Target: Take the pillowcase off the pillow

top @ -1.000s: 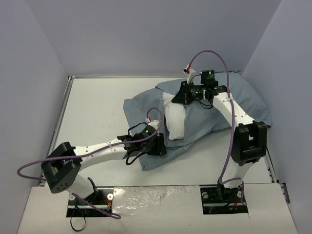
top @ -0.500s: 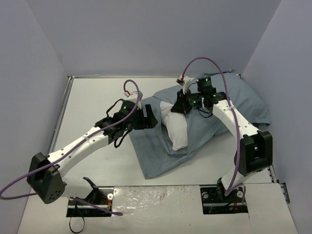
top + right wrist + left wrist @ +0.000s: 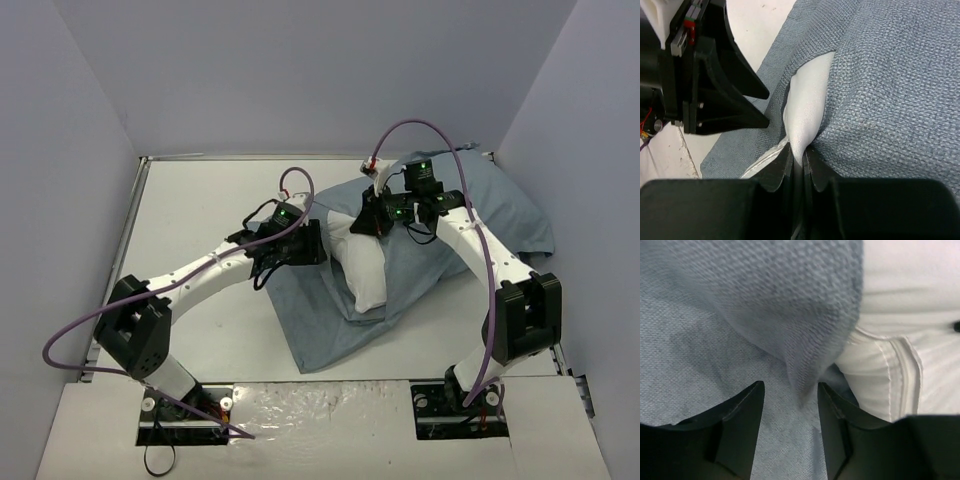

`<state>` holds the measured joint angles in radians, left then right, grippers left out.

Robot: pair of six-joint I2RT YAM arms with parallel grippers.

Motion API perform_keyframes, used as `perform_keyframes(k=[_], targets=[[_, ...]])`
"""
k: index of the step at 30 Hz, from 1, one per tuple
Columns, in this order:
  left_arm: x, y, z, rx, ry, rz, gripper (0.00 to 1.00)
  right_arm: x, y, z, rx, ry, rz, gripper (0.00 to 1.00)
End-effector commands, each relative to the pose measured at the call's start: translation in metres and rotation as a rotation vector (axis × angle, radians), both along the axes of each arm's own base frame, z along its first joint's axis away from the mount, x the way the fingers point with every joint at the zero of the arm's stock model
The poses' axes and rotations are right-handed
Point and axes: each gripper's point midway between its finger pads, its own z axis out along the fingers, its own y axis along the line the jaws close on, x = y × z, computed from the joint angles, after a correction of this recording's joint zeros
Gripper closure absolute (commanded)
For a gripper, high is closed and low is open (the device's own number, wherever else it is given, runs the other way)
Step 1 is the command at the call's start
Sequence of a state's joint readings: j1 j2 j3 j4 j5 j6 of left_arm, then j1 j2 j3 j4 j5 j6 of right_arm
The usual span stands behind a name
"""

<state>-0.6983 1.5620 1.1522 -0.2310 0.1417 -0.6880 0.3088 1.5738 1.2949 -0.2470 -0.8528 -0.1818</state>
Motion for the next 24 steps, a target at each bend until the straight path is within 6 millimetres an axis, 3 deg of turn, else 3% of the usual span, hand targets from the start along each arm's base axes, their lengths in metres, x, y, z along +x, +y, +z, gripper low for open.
perform_keyframes(k=[1,6,9,15,18,20,21,22,23,24], targets=[[0.022,0.009,0.017,-0.019,-0.046,0.052,0.56,-0.015,0.008,0.031,0.066,-0.068,0.072,1.0],[0.039,0.025,0.007,-0.057,-0.027,0.124,0.76,-0.021,0.008,0.032,0.061,-0.076,0.094,1.0],[0.049,0.032,0.014,-0.097,-0.036,0.163,0.85,-0.025,0.006,0.029,0.054,-0.078,0.099,1.0],[0.055,0.043,0.023,-0.092,-0.058,0.185,0.97,-0.027,0.004,0.033,0.049,-0.094,0.1,1.0],[0.057,0.05,0.025,-0.134,-0.055,0.199,0.98,-0.025,0.003,0.034,0.047,-0.1,0.095,1.0],[0.048,0.043,0.027,-0.191,-0.04,0.166,0.91,-0.024,0.003,0.034,0.044,-0.1,0.09,1.0],[0.05,0.035,0.038,-0.248,-0.075,0.145,0.83,-0.023,0.002,0.034,0.042,-0.101,0.088,1.0],[0.046,0.03,0.05,-0.296,-0.098,0.117,0.59,-0.022,0.002,0.033,0.04,-0.1,0.087,1.0],[0.035,0.024,0.048,-0.326,-0.074,0.079,0.5,-0.022,0.002,0.033,0.039,-0.101,0.086,1.0],[0.031,0.022,0.058,-0.348,-0.098,0.056,0.43,-0.022,0.002,0.032,0.037,-0.1,0.084,1.0]])
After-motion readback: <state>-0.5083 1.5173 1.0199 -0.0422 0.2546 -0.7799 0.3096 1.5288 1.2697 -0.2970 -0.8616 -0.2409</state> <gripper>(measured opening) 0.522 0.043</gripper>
